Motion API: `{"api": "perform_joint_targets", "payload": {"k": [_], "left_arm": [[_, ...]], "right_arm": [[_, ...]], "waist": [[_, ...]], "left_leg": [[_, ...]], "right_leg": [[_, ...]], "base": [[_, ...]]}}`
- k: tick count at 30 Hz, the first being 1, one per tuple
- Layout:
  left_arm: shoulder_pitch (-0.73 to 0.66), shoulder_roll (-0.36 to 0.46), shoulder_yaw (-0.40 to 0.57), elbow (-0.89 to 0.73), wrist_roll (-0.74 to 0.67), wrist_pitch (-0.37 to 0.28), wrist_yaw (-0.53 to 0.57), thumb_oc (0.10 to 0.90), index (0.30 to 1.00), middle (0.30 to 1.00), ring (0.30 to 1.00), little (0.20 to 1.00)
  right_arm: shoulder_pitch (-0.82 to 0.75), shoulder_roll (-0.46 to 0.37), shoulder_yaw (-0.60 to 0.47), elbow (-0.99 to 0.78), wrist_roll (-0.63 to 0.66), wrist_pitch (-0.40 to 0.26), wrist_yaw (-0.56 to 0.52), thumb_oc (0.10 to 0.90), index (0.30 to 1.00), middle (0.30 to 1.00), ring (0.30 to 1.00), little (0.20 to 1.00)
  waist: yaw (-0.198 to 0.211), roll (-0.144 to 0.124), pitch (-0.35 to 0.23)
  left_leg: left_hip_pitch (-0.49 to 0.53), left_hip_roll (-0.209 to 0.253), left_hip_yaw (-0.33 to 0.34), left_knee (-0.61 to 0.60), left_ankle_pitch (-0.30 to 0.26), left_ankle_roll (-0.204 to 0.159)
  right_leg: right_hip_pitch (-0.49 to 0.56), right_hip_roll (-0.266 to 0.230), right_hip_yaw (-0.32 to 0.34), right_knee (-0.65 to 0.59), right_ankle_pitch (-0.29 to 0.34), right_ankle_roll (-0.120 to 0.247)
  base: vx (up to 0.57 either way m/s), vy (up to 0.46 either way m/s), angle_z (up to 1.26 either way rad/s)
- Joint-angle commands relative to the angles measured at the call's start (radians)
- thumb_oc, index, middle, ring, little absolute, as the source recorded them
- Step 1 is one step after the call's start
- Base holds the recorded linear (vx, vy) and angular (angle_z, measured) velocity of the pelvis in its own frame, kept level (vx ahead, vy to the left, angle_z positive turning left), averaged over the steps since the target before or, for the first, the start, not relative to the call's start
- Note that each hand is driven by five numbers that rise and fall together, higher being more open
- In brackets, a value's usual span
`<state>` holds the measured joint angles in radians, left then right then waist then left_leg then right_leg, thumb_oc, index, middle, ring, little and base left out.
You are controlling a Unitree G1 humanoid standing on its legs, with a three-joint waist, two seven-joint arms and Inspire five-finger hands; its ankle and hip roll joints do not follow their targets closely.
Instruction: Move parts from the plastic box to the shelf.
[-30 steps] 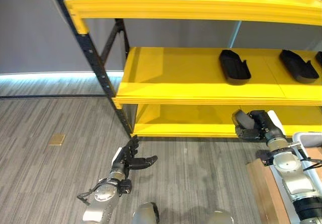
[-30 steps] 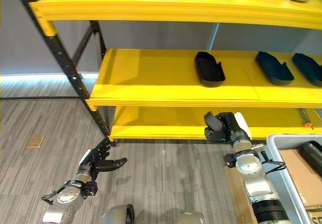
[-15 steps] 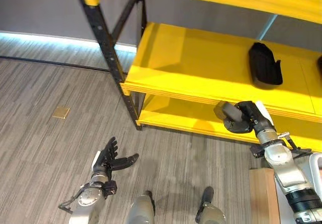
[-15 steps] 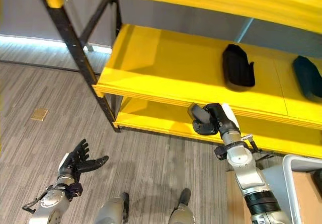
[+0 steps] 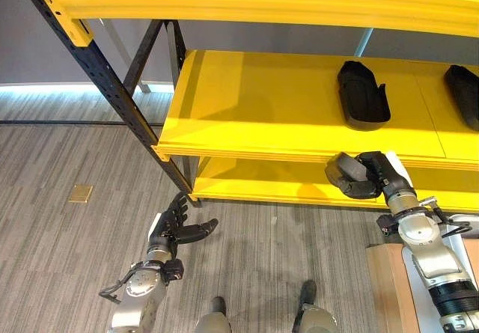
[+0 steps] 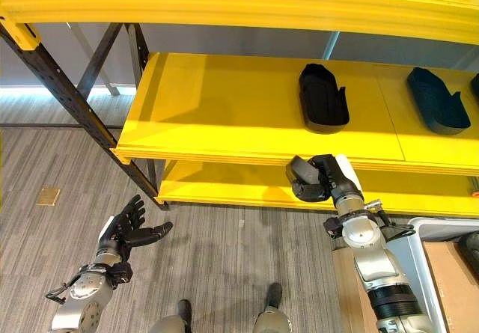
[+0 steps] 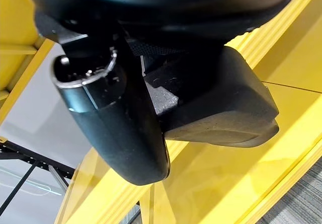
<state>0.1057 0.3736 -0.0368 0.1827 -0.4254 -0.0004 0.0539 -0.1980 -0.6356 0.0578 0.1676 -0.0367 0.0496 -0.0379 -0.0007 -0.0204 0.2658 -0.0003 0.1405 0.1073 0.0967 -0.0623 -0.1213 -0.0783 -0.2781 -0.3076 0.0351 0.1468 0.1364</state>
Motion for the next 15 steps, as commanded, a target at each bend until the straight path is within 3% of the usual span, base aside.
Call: {"api": "perform_joint_targets", "payload": {"k": [1, 5, 7, 8, 9, 10, 11, 13, 14, 15], "left_arm": [[0.000, 0.049, -0.003, -0.087, 0.013, -0.084, -0.014, 0.900, 1.000, 1.000, 1.000, 1.000], [-0.029, 0.060, -0.030, -0.085, 0.003, -0.089, -0.016, 0.900, 1.000, 1.000, 1.000, 1.000], [-0.055, 0.046, -0.051, -0.075, -0.023, -0.093, -0.003, 0.900, 1.000, 1.000, 1.000, 1.000], [-0.053, 0.040, -0.050, -0.073, -0.027, -0.092, -0.004, 0.900, 1.000, 1.000, 1.000, 1.000], [-0.045, 0.034, -0.042, -0.074, -0.038, -0.088, 0.001, 0.900, 1.000, 1.000, 1.000, 1.000], [-0.043, 0.032, -0.040, -0.079, -0.045, -0.087, 0.004, 0.900, 1.000, 1.000, 1.000, 1.000], [-0.049, 0.031, -0.050, -0.082, -0.046, -0.086, 0.001, 0.900, 1.000, 1.000, 1.000, 1.000], [-0.040, 0.029, -0.047, -0.088, -0.043, -0.080, 0.003, 0.900, 1.000, 1.000, 1.000, 1.000], [-0.029, 0.031, -0.036, -0.089, -0.041, -0.078, 0.009, 0.900, 1.000, 1.000, 1.000, 1.000], [-0.020, 0.035, -0.027, -0.090, -0.037, -0.082, 0.016, 0.900, 1.000, 1.000, 1.000, 1.000]], "right_arm": [[-0.126, -0.078, -0.076, -0.074, -0.022, -0.119, -0.052, 0.400, 0.300, 0.300, 0.300, 0.300], [-0.178, -0.118, -0.056, -0.068, -0.011, -0.128, -0.060, 0.400, 0.300, 0.300, 0.300, 0.300], [-0.230, -0.144, -0.019, -0.064, 0.008, -0.137, -0.068, 0.400, 0.300, 0.300, 0.300, 0.300], [-0.236, -0.145, -0.010, -0.067, 0.015, -0.139, -0.068, 0.400, 0.300, 0.300, 0.300, 0.300], [-0.250, -0.141, 0.011, -0.077, 0.033, -0.140, -0.065, 0.400, 0.300, 0.300, 0.300, 0.300], [-0.260, -0.140, 0.020, -0.082, 0.040, -0.140, -0.067, 0.400, 0.300, 0.300, 0.300, 0.300], [-0.269, -0.139, 0.027, -0.080, 0.051, -0.145, -0.069, 0.400, 0.300, 0.300, 0.300, 0.300], [-0.234, -0.126, 0.012, -0.094, 0.046, -0.139, -0.067, 0.400, 0.300, 0.300, 0.300, 0.300], [-0.211, -0.125, 0.005, -0.101, 0.042, -0.139, -0.061, 0.400, 0.300, 0.300, 0.300, 0.300], [-0.204, -0.115, 0.010, -0.095, 0.038, -0.145, -0.063, 0.400, 0.300, 0.300, 0.300, 0.300]], "waist": [[0.014, -0.032, -0.129], [-0.002, -0.017, -0.133], [-0.014, -0.005, -0.135], [-0.014, 0.001, -0.133], [0.000, -0.008, -0.116], [0.010, -0.021, -0.099], [0.034, -0.042, -0.057], [0.041, -0.034, -0.040], [0.048, -0.019, -0.041], [0.054, 0.005, -0.044]], "left_leg": [[0.060, 0.120, 0.004, 0.065, -0.119, -0.032], [0.068, 0.160, 0.001, 0.041, -0.074, -0.048], [0.061, 0.205, -0.002, 0.097, 0.004, -0.059], [0.041, 0.219, -0.013, 0.160, 0.041, -0.061], [-0.037, 0.223, -0.069, 0.361, 0.160, -0.040], [-0.090, 0.196, -0.109, 0.476, 0.196, -0.020], [-0.190, 0.129, -0.161, 0.674, 0.191, 0.004], [-0.293, 0.116, -0.102, 0.651, 0.139, -0.001], [-0.310, 0.140, -0.100, 0.486, 0.161, -0.021], [-0.297, 0.172, -0.112, 0.216, 0.220, -0.041]], "right_leg": [[-0.050, -0.094, 0.034, 0.073, -0.061, 0.078], [-0.080, -0.059, 0.057, 0.127, -0.113, 0.059], [-0.103, 0.003, 0.083, 0.162, -0.165, 0.022], [-0.096, 0.028, 0.087, 0.161, -0.178, 0.004], [-0.055, 0.083, 0.103, 0.137, -0.209, -0.051], [-0.030, 0.098, 0.105, 0.117, -0.212, -0.077], [0.005, 0.110, 0.115, 0.097, -0.221, -0.109], [0.043, 0.119, 0.113, 0.075, -0.235, -0.103], [0.058, 0.129, 0.125, 0.062, -0.236, -0.090], [0.062, 0.143, 0.142, 0.069, -0.253, -0.071]], "base": [[0.00, -0.075, -0.02], [0.01, -0.133, 0.02], [0.04, -0.296, -0.06], [0.08, -0.445, -0.27], [0.05, -0.425, -0.50], [0.01, -0.553, -0.77], [0.00, -0.466, -1.14], [0.09, -0.205, -0.63], [0.30, 0.183, -0.78], [0.45, 0.270, -1.61]]}}
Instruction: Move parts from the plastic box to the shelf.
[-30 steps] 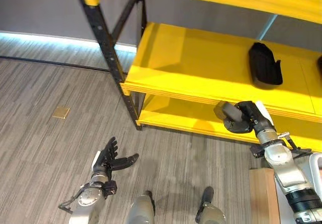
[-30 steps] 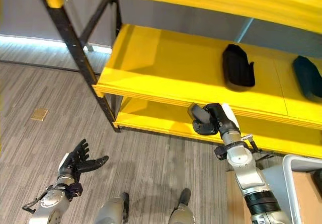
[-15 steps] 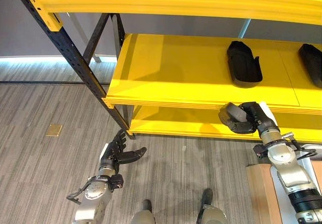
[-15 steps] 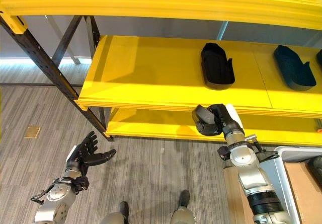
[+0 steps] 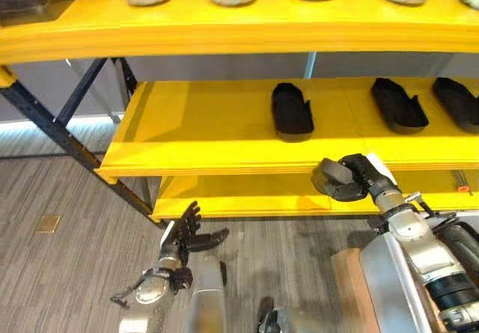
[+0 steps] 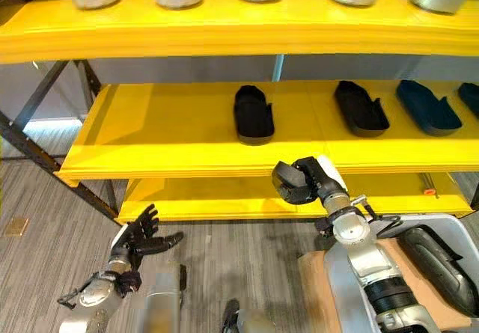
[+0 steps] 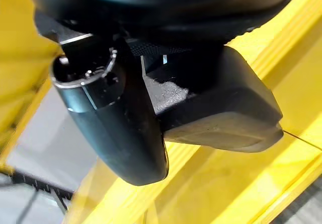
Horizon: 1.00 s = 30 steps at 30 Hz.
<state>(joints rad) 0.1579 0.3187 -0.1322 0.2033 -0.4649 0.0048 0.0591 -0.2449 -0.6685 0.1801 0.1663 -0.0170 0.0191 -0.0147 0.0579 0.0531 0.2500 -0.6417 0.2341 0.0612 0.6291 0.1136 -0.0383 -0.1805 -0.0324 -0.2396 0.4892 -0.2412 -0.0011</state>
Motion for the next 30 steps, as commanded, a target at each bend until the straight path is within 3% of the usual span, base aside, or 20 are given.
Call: {"api": "perform_joint_targets", "payload": {"k": [1, 2, 7, 10, 14, 20, 23, 25, 26, 27, 29, 30], "left_arm": [[-0.071, 0.088, 0.066, -0.103, 0.008, -0.091, 0.015, 0.900, 1.000, 1.000, 1.000, 1.000], [-0.072, 0.077, 0.063, -0.095, 0.007, -0.092, 0.012, 0.900, 1.000, 1.000, 1.000, 1.000], [-0.093, 0.093, 0.039, -0.092, 0.023, -0.087, 0.002, 0.900, 1.000, 1.000, 1.000, 1.000], [-0.092, 0.106, 0.048, -0.093, 0.030, -0.086, 0.003, 0.900, 1.000, 1.000, 1.000, 1.000], [-0.096, 0.115, 0.057, -0.087, 0.040, -0.084, 0.000, 0.900, 1.000, 1.000, 1.000, 1.000], [-0.100, 0.107, 0.066, -0.079, 0.031, -0.084, 0.008, 0.900, 1.000, 1.000, 1.000, 1.000], [-0.127, 0.101, 0.060, -0.070, 0.019, -0.089, 0.025, 0.900, 1.000, 1.000, 1.000, 1.000], [-0.132, 0.095, 0.049, -0.056, 0.008, -0.090, 0.024, 0.900, 1.000, 1.000, 1.000, 1.000], [-0.124, 0.086, 0.040, -0.056, -0.001, -0.090, 0.011, 0.900, 1.000, 1.000, 1.000, 1.000], [-0.124, 0.086, 0.035, -0.065, -0.001, -0.090, 0.004, 0.900, 1.000, 1.000, 1.000, 1.000], [-0.121, 0.083, 0.036, -0.069, -0.008, -0.083, 0.009, 0.900, 1.000, 1.000, 1.000, 1.000], [-0.120, 0.084, 0.035, -0.077, -0.007, -0.082, 0.007, 0.900, 1.000, 1.000, 1.000, 1.000]], "right_arm": [[-0.145, -0.075, -0.113, -0.088, 0.012, -0.113, -0.087, 0.400, 0.300, 0.300, 0.300, 0.300], [-0.102, -0.057, -0.135, -0.094, 0.004, -0.113, -0.074, 0.400, 0.300, 0.300, 0.300, 0.300], [-0.027, -0.016, -0.187, -0.127, -0.009, -0.106, -0.073, 0.400, 0.300, 0.300, 0.300, 0.300], [-0.001, -0.002, -0.198, -0.134, -0.006, -0.106, -0.067, 0.400, 0.300, 0.300, 0.300, 0.300], [0.025, -0.012, -0.221, -0.137, 0.001, -0.107, -0.054, 0.400, 0.300, 0.300, 0.300, 0.300], [0.038, -0.025, -0.244, -0.129, 0.006, -0.109, -0.060, 0.400, 0.300, 0.300, 0.300, 0.300], [0.021, -0.051, -0.229, -0.131, -0.001, -0.112, -0.057, 0.400, 0.300, 0.300, 0.300, 0.300], [0.012, -0.081, -0.226, -0.128, 0.008, -0.117, -0.057, 0.400, 0.300, 0.300, 0.300, 0.300], [0.009, -0.112, -0.230, -0.123, 0.026, -0.122, -0.060, 0.400, 0.300, 0.300, 0.300, 0.300], [-0.008, -0.118, -0.227, -0.114, 0.036, -0.125, -0.072, 0.400, 0.300, 0.300, 0.300, 0.300], [0.005, -0.094, -0.233, -0.097, 0.042, -0.124, -0.085, 0.400, 0.300, 0.300, 0.300, 0.300], [0.011, -0.090, -0.235, -0.098, 0.038, -0.121, -0.086, 0.400, 0.300, 0.300, 0.300, 0.300]], "waist": [[0.001, -0.058, -0.024], [-0.016, -0.058, -0.040], [-0.029, -0.091, -0.062], [-0.035, -0.113, -0.066], [-0.047, -0.145, -0.085], [-0.048, -0.159, -0.102], [-0.055, -0.156, -0.098], [-0.058, -0.148, -0.088], [-0.040, -0.132, -0.056], [-0.031, -0.131, -0.031], [-0.062, -0.128, -0.045], [-0.061, -0.121, -0.049]], "left_leg": [[0.392, 0.102, -0.061, -0.454, 0.090, -0.145], [0.462, 0.089, -0.038, -0.481, 0.020, -0.135], [0.467, 0.052, 0.030, -0.396, -0.092, -0.114], [0.472, 0.045, 0.058, -0.356, -0.143, -0.100], [0.494, 0.036, 0.087, -0.360, -0.173, -0.086], [0.501, 0.035, 0.084, -0.346, -0.192, -0.086], [0.510, 0.044, 0.072, -0.373, -0.172, -0.092], [0.501, 0.069, 0.047, -0.390, -0.126, -0.114], [0.409, 0.079, -0.029, -0.277, 0.011, -0.169], [0.385, 0.060, -0.111, -0.220, 0.069, -0.198], [0.427, 0.188, -0.074, -0.299, 0.099, -0.173], [0.460, 0.218, -0.070, -0.350, 0.122, -0.177]], "right_leg": [[0.177, -0.099, 0.091, -0.351, 0.109, 0.074], [0.193, -0.109, 0.103, -0.339, 0.104, 0.085], [0.238, -0.195, 0.102, -0.380, 0.128, 0.130], [0.222, -0.216, 0.125, -0.383, 0.146, 0.150], [0.215, -0.236, 0.137, -0.390, 0.168, 0.173], [0.222, -0.240, 0.135, -0.387, 0.168, 0.180], [0.196, -0.224, 0.155, -0.338, 0.145, 0.173], [0.185, -0.186, 0.154, -0.313, 0.107, 0.144], [0.214, -0.154, 0.128, -0.332, 0.091, 0.106], [0.222, -0.151, 0.116, -0.330, 0.084, 0.095], [0.218, -0.170, 0.084, -0.302, 0.075, 0.113], [0.214, -0.175, 0.086, -0.290, 0.071, 0.120]], "base": [[0.52, 0.338, -1.64], [0.41, 0.247, -1.43], [0.25, 0.223, -0.37], [0.11, 0.162, 0.40], [0.07, 0.125, -0.17], [0.04, 0.041, 0.05], [-0.05, -0.058, 0.00], [-0.17, -0.297, 0.28], [-0.25, -0.355, 0.56], [-0.21, -0.233, 0.90], [0.00, 0.058, 1.00], [0.10, 0.298, 0.83]]}}
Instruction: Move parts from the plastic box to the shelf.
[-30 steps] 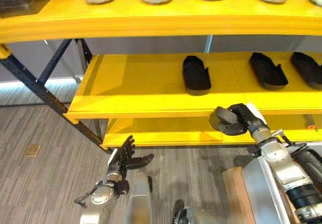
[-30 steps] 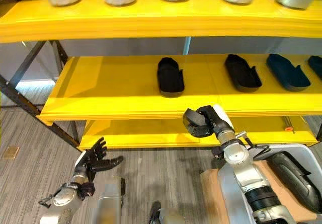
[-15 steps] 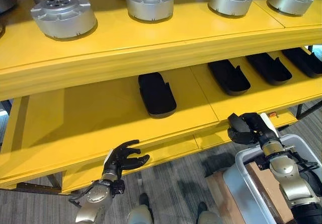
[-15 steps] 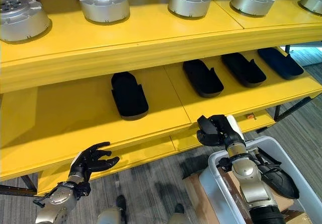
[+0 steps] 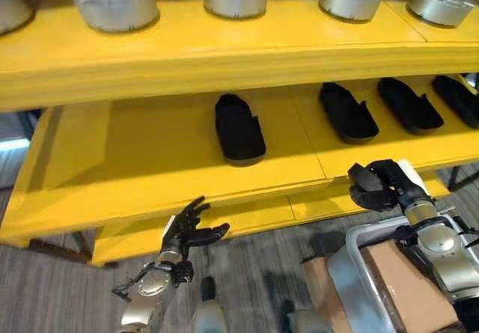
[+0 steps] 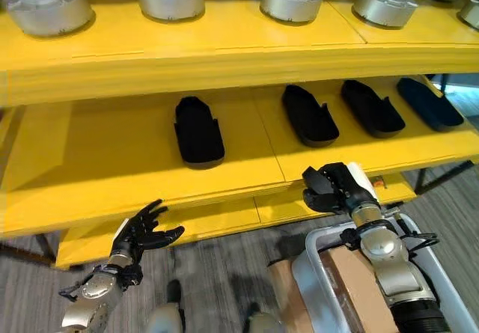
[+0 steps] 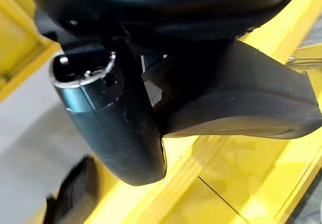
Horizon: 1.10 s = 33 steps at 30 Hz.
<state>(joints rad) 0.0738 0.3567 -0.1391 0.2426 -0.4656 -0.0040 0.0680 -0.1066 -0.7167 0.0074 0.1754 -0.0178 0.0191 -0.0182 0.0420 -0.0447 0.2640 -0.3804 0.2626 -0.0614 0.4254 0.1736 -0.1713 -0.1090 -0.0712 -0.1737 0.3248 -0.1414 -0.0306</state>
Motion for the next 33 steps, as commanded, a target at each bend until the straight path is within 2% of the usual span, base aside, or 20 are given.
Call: {"api": "perform_joint_targets", "payload": {"k": [1, 2, 3, 4, 5, 7, 9, 16, 25, 33], "left_arm": [[-0.052, 0.047, 0.033, -0.120, -0.005, -0.072, 0.007, 0.900, 1.000, 1.000, 1.000, 1.000], [-0.078, 0.041, 0.020, -0.119, -0.017, -0.070, 0.002, 0.900, 1.000, 1.000, 1.000, 1.000], [-0.091, 0.045, 0.002, -0.109, -0.013, -0.069, -0.004, 0.900, 1.000, 1.000, 1.000, 1.000], [-0.099, 0.057, -0.002, -0.115, -0.007, -0.070, -0.003, 0.900, 1.000, 1.000, 1.000, 1.000], [-0.108, 0.070, -0.003, -0.115, -0.001, -0.070, -0.005, 0.900, 1.000, 1.000, 1.000, 1.000], [-0.109, 0.082, 0.002, -0.117, 0.003, -0.072, -0.009, 0.900, 1.000, 1.000, 1.000, 1.000], [-0.120, 0.091, 0.003, -0.120, 0.000, -0.074, 0.000, 0.900, 1.000, 1.000, 1.000, 1.000], [-0.114, 0.092, 0.015, -0.116, -0.002, -0.072, 0.006, 0.900, 1.000, 1.000, 1.000, 1.000], [-0.068, 0.084, 0.058, -0.128, 0.009, -0.065, -0.007, 0.900, 1.000, 1.000, 1.000, 1.000], [-0.058, 0.074, 0.052, -0.127, 0.022, -0.068, -0.025, 0.900, 1.000, 1.000, 1.000, 1.000]], "right_arm": [[-0.123, -0.038, -0.066, -0.114, 0.032, -0.116, -0.091, 0.400, 0.300, 0.300, 0.300, 0.300], [-0.103, -0.037, -0.092, -0.132, 0.029, -0.112, -0.087, 0.400, 0.300, 0.300, 0.300, 0.300], [-0.076, -0.023, -0.120, -0.143, 0.021, -0.106, -0.092, 0.400, 0.300, 0.300, 0.300, 0.300], [-0.076, -0.001, -0.117, -0.150, 0.020, -0.103, -0.097, 0.400, 0.300, 0.300, 0.300, 0.300], [-0.076, 0.006, -0.119, -0.145, 0.020, -0.103, -0.099, 0.400, 0.300, 0.300, 0.300, 0.300], [-0.077, 0.014, -0.121, -0.148, 0.013, -0.101, -0.100, 0.400, 0.300, 0.300, 0.300, 0.300], [-0.091, 0.025, -0.111, -0.143, 0.014, -0.100, -0.103, 0.400, 0.300, 0.300, 0.300, 0.300], [-0.099, 0.036, -0.106, -0.150, 0.023, -0.100, -0.100, 0.400, 0.300, 0.300, 0.300, 0.300], [-0.107, 0.012, -0.110, -0.206, 0.026, -0.115, -0.082, 0.400, 0.300, 0.300, 0.300, 0.300], [-0.113, -0.075, -0.152, -0.281, 0.018, -0.139, -0.073, 0.400, 0.300, 0.300, 0.300, 0.300]], "waist": [[-0.049, 0.000, -0.076], [-0.066, 0.009, -0.092], [-0.065, 0.014, -0.093], [-0.055, 0.008, -0.088], [-0.052, -0.001, -0.086], [-0.049, -0.009, -0.092], [-0.041, -0.027, -0.095], [-0.033, -0.083, -0.109], [-0.041, -0.107, -0.131], [-0.055, -0.112, -0.136]], "left_leg": [[0.228, 0.212, 0.004, -0.232, 0.084, -0.062], [0.238, 0.193, 0.055, -0.239, -0.084, -0.042], [0.228, 0.168, 0.079, -0.211, -0.151, -0.043], [0.210, 0.135, 0.076, -0.179, -0.180, -0.035], [0.189, 0.121, 0.080, -0.153, -0.188, -0.039], [0.186, 0.115, 0.100, -0.142, -0.220, -0.037], [0.178, 0.103, 0.110, -0.132, -0.230, -0.032], [0.198, 0.122, 0.142, -0.130, -0.243, -0.027], [0.270, 0.155, 0.181, -0.209, -0.212, -0.037], [0.284, 0.169, 0.192, -0.234, -0.195, -0.046]], "right_leg": [[0.114, -0.171, 0.028, -0.099, -0.024, 0.180], [0.114, -0.210, 0.025, -0.094, -0.022, 0.198], [0.141, -0.247, 0.018, -0.120, 0.000, 0.219], [0.156, -0.278, 0.021, -0.156, 0.040, 0.235], [0.163, -0.297, 0.015, -0.179, 0.066, 0.244], [0.166, -0.322, 0.011, -0.209, 0.091, 0.258], [0.146, -0.334, 0.030, -0.221, 0.132, 0.272], [0.136, -0.324, 0.043, -0.237, 0.135, 0.287], [0.130, -0.295, 0.073, -0.256, 0.133, 0.285], [0.132, -0.281, 0.076, -0.271, 0.133, 0.282]], "base": [[0.16, 0.381, 0.33], [0.23, 0.507, 0.66], [0.24, 0.452, 0.31], [0.16, 0.371, 0.51], [0.09, 0.264, 0.51], [0.06, 0.182, 0.20], [0.03, 0.126, -0.07], [0.03, 0.040, -0.23], [0.00, -0.008, -0.22], [-0.01, -0.002, -0.05]]}}
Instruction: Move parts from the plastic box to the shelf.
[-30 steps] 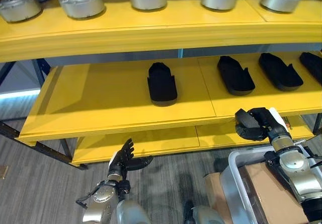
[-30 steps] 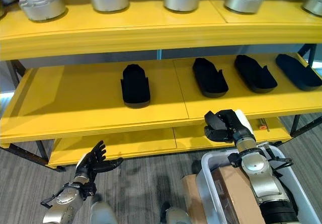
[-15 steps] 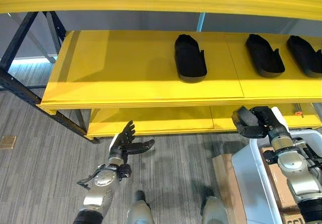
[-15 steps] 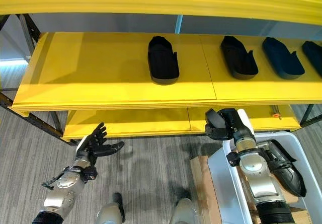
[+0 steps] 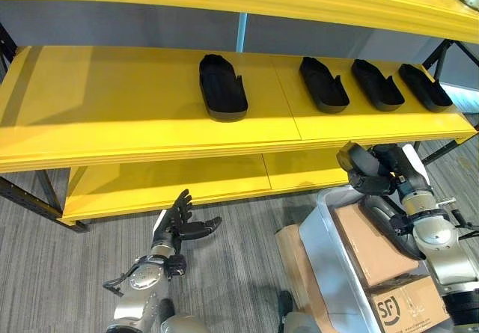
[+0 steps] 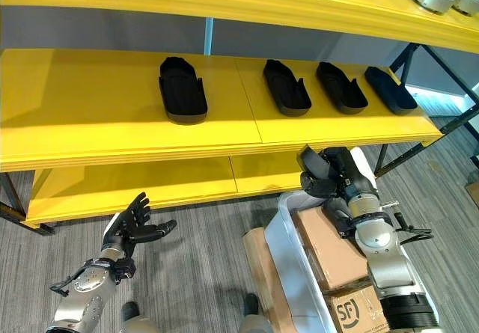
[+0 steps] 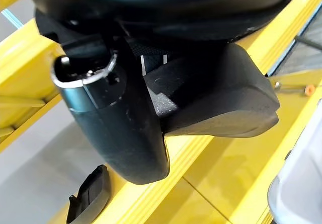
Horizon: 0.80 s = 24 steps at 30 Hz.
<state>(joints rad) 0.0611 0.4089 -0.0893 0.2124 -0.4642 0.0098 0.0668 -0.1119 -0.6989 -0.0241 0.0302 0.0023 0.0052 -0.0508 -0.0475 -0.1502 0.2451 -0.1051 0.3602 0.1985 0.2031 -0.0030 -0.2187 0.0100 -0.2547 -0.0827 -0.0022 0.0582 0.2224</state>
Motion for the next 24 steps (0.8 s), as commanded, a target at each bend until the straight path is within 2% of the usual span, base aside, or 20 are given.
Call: {"api": "perform_joint_targets", "payload": {"k": [1, 8, 19, 20, 24], "left_arm": [[-0.046, 0.021, 0.002, -0.097, 0.022, -0.082, -0.024, 0.900, 1.000, 1.000, 1.000, 1.000], [-0.044, 0.012, -0.009, -0.092, 0.021, -0.090, -0.024, 0.900, 1.000, 1.000, 1.000, 1.000], [-0.059, 0.024, -0.035, -0.078, 0.009, -0.101, -0.018, 0.900, 1.000, 1.000, 1.000, 1.000], [-0.062, 0.045, -0.040, -0.077, 0.004, -0.104, -0.013, 0.900, 1.000, 1.000, 1.000, 1.000], [-0.070, 0.076, -0.037, -0.077, -0.001, -0.109, -0.007, 0.900, 1.000, 1.000, 1.000, 1.000]], "right_arm": [[-0.114, -0.100, -0.122, -0.142, 0.001, -0.126, -0.039, 0.400, 0.300, 0.300, 0.300, 0.300], [-0.167, -0.190, -0.115, -0.226, 0.003, -0.149, -0.029, 0.400, 0.300, 0.300, 0.300, 0.300], [-0.362, -0.322, 0.002, -0.244, 0.020, -0.156, -0.022, 0.400, 0.300, 0.300, 0.300, 0.300], [-0.427, -0.350, 0.036, -0.230, 0.031, -0.148, -0.029, 0.400, 0.300, 0.300, 0.300, 0.300], [-0.492, -0.358, 0.078, -0.204, 0.037, -0.136, -0.034, 0.400, 0.300, 0.300, 0.300, 0.300]], "waist": [[0.034, -0.006, -0.117], [0.029, -0.012, -0.119], [0.048, -0.021, -0.109], [0.064, -0.027, -0.098], [0.092, -0.027, -0.075]], "left_leg": [[0.010, 0.072, -0.068, -0.012, -0.019, 0.001], [0.007, 0.078, -0.062, 0.000, -0.026, 0.001], [-0.026, 0.081, -0.090, 0.029, -0.034, -0.001], [-0.058, 0.069, -0.115, 0.075, -0.059, 0.007], [-0.137, 0.027, -0.157, 0.197, -0.131, 0.032]], "right_leg": [[0.013, -0.097, -0.014, 0.055, -0.066, 0.030], [0.011, -0.093, -0.009, 0.056, -0.060, 0.030], [0.021, -0.093, -0.028, 0.061, -0.062, 0.032], [0.023, -0.100, -0.037, 0.068, -0.058, 0.034], [0.030, -0.133, -0.054, 0.092, -0.027, 0.039]], "base": [[0.00, 0.000, 0.00], [0.00, 0.000, 0.00], [0.00, 0.001, 0.01], [-0.01, 0.041, 0.16], [0.00, 0.094, 0.19]]}}
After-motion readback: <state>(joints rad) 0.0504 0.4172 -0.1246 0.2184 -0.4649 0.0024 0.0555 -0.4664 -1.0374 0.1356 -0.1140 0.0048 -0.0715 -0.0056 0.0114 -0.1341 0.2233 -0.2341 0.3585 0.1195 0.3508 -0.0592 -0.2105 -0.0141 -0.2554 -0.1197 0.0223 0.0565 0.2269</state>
